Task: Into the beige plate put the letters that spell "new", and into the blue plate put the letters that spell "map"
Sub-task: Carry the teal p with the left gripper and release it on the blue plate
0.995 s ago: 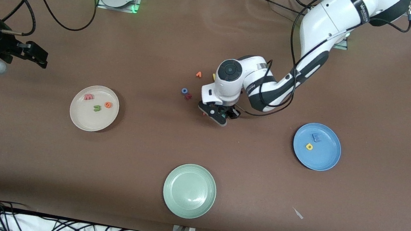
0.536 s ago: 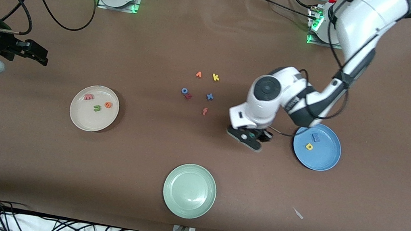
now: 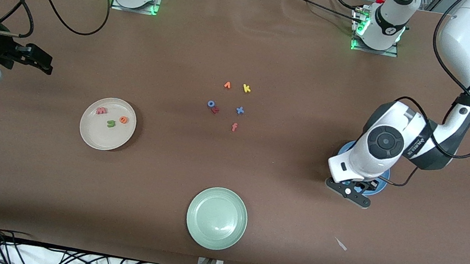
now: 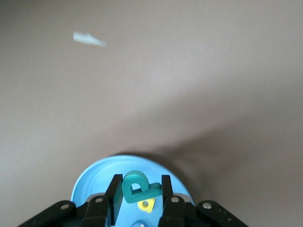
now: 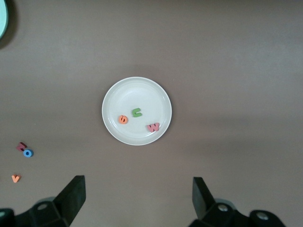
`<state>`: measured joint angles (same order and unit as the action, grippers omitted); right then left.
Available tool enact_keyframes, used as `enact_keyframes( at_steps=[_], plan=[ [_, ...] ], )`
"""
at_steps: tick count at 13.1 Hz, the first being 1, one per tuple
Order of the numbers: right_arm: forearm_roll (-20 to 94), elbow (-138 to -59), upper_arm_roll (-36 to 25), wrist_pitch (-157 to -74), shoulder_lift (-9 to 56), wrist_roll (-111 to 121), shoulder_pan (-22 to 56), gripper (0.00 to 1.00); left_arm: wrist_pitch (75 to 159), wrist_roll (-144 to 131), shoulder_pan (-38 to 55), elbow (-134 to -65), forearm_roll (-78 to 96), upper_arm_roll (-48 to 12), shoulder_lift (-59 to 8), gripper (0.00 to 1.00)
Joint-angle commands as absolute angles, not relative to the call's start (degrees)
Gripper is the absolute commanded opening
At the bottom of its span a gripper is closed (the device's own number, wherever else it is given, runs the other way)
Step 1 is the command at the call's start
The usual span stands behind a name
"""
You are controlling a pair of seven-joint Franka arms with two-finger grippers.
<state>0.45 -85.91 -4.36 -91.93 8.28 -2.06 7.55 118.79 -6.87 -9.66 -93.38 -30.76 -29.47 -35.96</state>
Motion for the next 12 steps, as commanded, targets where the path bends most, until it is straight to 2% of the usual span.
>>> enact_keyframes(
  at_steps=[1,4,6,7,8,9,12],
  plan=[
    [1.32,-83.76,-4.31,-91.14,9.05,-1.14,7.12,1.00,118.56,-1.87,-12.38,-96.49,-30.94,-29.79,-37.35,0.25],
    [1.23,-83.76,-4.22,-91.14,9.05,-1.23,7.12,1.00,118.83,5.94,-18.26,-98.00,-30.94,-29.79,-37.53,0.25],
    [0.97,-83.76,-4.22,-91.14,9.14,-1.32,7.12,1.00,119.53,8.52,-21.35,-97.91,-31.02,-29.88,-38.93,0.34],
    [0.88,-83.76,-4.22,-91.14,9.14,-1.41,7.12,1.00,120.14,8.61,-21.53,-97.91,-30.94,-29.88,-38.94,0.43],
    [0.79,-83.76,-4.22,-91.06,9.05,-1.41,7.12,1.00,120.15,8.44,-21.53,-97.82,-30.85,-29.88,-38.85,0.63],
    [0.79,-83.76,-4.31,-90.88,9.14,-1.41,7.03,1.00,120.15,7.83,-21.53,-97.56,-30.15,-29.97,-38.85,1.00],
    [0.79,-83.76,-4.39,-90.79,9.14,-1.41,6.94,1.00,119.45,7.56,-20.92,-96.33,-29.71,-31.02,-36.31,1.00]
  ],
)
